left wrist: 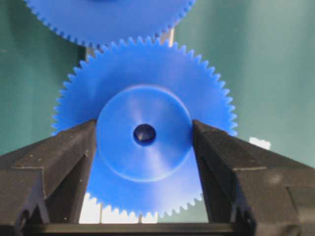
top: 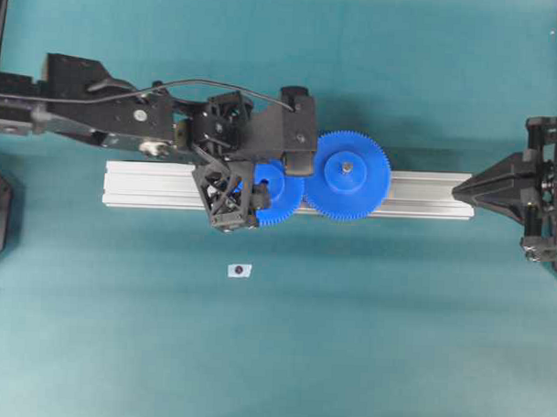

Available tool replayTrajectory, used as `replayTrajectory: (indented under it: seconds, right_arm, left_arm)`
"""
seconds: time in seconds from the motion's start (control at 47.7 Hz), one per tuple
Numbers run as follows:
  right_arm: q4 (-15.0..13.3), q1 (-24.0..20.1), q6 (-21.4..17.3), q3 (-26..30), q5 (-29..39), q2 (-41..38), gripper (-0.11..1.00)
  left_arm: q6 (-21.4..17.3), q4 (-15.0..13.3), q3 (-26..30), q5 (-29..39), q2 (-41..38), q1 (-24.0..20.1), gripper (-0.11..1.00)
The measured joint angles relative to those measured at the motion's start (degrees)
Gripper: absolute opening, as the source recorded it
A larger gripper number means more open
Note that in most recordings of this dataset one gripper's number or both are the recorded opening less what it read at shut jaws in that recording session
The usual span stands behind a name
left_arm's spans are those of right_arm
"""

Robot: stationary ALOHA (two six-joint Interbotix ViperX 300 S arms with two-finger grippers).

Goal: Find the location of the shaft and insert the small gear.
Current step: 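Align the gear bore over the shaft and push it down, meshing with large gear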

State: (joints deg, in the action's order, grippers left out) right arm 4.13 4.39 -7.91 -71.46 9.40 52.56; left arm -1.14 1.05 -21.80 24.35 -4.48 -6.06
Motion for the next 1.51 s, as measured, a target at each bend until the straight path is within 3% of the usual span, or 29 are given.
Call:
replayTrajectory:
  seconds: [0.671, 0.86, 1.51]
  right_arm:
    - [0.0, 0.0, -0.9, 0.0, 0.0, 0.0, 0.08]
    - [0.0, 0.1, -2.0, -0.4, 0.1, 0.1, 0.08]
    - [-0.5, 0.1, -2.0, -0.5, 0.1, 1.8, 0.08]
  left_arm:
    - [0.0, 0.1, -0.1, -0.1, 0.0, -0.1, 0.66]
    - [0.4, 0.1, 0.3, 0.3, 0.5, -0.1, 0.93]
    - [0.0, 0.0, 0.0, 3.5, 11.0, 2.3, 0.92]
